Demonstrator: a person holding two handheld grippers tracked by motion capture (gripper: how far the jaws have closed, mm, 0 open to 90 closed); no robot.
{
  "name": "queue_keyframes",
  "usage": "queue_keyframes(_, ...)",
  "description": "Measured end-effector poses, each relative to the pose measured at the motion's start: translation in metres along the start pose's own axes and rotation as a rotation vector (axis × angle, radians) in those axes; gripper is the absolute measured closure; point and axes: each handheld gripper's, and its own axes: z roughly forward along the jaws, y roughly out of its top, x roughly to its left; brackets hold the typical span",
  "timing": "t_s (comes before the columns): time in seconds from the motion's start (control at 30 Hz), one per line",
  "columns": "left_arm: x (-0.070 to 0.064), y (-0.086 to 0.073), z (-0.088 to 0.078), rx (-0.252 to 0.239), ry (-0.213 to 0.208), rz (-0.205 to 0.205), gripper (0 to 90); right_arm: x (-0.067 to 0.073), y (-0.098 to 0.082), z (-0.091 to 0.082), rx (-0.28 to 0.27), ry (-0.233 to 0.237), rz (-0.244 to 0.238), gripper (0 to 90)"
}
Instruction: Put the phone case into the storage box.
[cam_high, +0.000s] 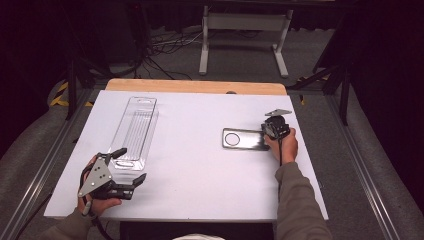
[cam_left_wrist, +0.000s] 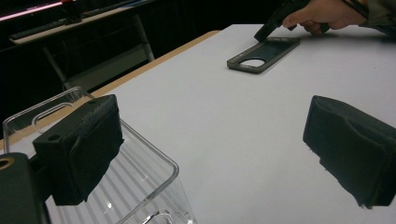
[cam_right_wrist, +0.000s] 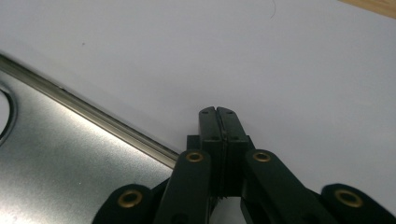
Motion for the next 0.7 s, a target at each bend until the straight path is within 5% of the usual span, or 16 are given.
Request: queue_keyframes(0.7,0.0,0.0,-0.002,0.005,-0.001,0.01,5.2,0.012,-0.017,-0.024,0.03,0.04,-0.035,90.0)
